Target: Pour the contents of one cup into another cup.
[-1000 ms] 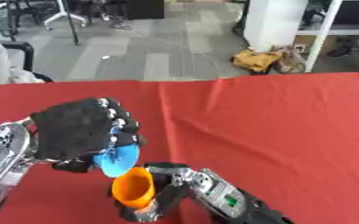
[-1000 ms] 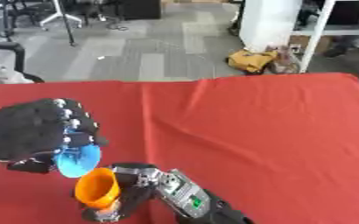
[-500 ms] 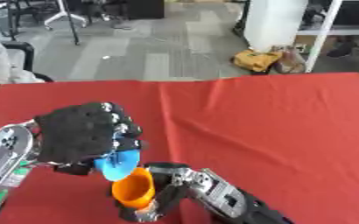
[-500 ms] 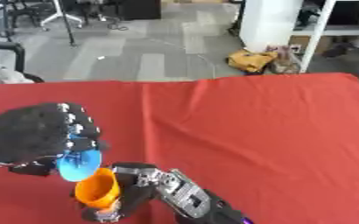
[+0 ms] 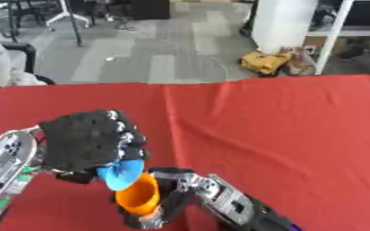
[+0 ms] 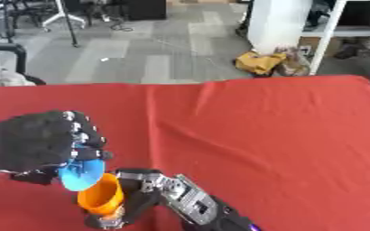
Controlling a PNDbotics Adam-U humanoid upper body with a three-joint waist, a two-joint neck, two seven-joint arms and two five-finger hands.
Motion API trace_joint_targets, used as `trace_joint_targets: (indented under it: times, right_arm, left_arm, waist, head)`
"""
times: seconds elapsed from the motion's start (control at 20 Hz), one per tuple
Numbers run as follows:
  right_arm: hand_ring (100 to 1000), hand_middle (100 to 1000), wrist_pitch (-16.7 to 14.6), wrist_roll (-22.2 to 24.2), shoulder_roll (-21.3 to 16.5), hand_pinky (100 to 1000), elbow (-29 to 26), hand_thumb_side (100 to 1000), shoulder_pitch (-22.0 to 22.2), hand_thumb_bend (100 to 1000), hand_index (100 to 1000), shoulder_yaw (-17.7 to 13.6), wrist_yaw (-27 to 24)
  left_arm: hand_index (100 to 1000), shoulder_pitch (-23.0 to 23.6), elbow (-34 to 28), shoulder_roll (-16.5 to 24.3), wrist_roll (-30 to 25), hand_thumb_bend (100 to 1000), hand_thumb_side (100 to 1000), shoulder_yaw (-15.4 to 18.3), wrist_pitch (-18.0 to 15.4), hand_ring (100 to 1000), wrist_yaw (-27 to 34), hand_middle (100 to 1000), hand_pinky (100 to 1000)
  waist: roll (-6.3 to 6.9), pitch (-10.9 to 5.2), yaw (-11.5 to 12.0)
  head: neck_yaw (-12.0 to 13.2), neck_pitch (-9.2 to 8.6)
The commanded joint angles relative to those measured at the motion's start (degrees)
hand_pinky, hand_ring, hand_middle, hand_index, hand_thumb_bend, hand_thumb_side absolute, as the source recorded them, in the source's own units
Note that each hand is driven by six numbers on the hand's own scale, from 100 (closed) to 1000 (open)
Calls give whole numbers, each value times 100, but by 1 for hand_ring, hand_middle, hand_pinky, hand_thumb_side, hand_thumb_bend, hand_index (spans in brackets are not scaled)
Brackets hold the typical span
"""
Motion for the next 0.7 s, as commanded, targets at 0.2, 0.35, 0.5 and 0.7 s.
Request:
trace_joint_targets:
  times: [0.2, 0.35, 0.5, 0.7]
  right_arm:
    - [517, 556, 0, 8, -55, 679, -43, 100, -70, 227, 751, -39, -34]
    - [517, 557, -1, 7, -54, 679, -42, 100, -69, 227, 751, -40, -35]
    - [517, 557, -1, 7, -54, 679, -41, 100, -69, 227, 751, -40, -35]
    - [517, 557, 1, 9, -54, 678, -37, 100, -66, 227, 751, -40, -34]
  left_arm:
    - [727, -140, -49, 85, -93, 581, 100, 19, -56, 359, -50, 389, 394]
    - [727, -141, -64, 87, -120, 580, 100, 23, -67, 359, -83, 390, 394]
    - [727, -140, -68, 87, -125, 580, 100, 24, -69, 359, -89, 390, 394]
    - [729, -152, -77, 91, -177, 583, 100, 25, -67, 359, -147, 389, 396]
  waist:
    - [17, -106, 14]
    - [19, -107, 13]
    - [19, -107, 13]
    - [22, -106, 7]
  head:
    - [0, 16]
    - [0, 17]
    - [0, 17]
    - [-4, 14]
